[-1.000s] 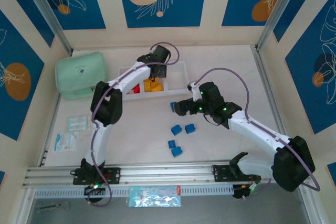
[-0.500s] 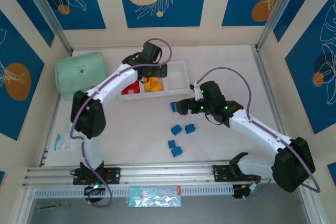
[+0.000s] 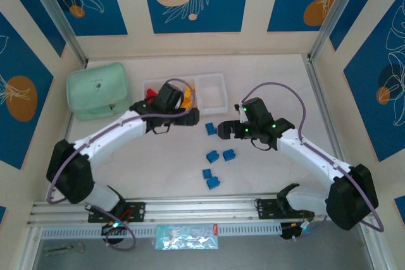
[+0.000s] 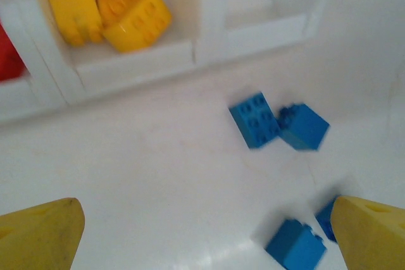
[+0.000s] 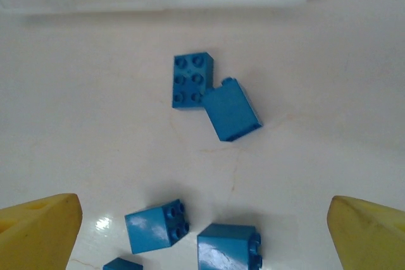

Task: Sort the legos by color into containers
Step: Pick up the lego from the bottom-center of the table.

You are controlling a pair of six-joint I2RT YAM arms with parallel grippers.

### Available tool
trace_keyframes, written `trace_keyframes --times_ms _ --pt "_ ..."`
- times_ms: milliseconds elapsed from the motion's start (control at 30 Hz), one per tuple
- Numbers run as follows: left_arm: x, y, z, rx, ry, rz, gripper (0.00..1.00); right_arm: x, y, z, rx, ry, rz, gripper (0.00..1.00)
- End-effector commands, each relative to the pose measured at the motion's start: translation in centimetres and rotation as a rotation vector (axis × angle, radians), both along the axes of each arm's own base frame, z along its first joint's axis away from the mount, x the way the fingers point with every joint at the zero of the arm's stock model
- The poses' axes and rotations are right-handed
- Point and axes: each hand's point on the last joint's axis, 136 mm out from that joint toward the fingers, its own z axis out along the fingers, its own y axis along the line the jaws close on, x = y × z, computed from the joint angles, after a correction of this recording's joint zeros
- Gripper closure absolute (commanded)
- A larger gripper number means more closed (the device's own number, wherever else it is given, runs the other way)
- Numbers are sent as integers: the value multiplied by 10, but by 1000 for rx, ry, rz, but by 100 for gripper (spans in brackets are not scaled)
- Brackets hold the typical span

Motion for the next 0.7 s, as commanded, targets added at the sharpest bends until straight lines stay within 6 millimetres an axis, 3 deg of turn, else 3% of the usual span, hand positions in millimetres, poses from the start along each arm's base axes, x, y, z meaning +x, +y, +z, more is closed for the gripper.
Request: trace_keyframes --times_ms 0,333,667 --pt "-20 -10 7 -103 0 6 1 -14 -2 -11 -27 112 -34 4" --pt "-63 -21 -11 -166 22 6 1 -42 2 -53 -172 226 -18 12" --pt "-69 -18 -26 -182 36 67 1 -53 7 -79 -286 253 43 23"
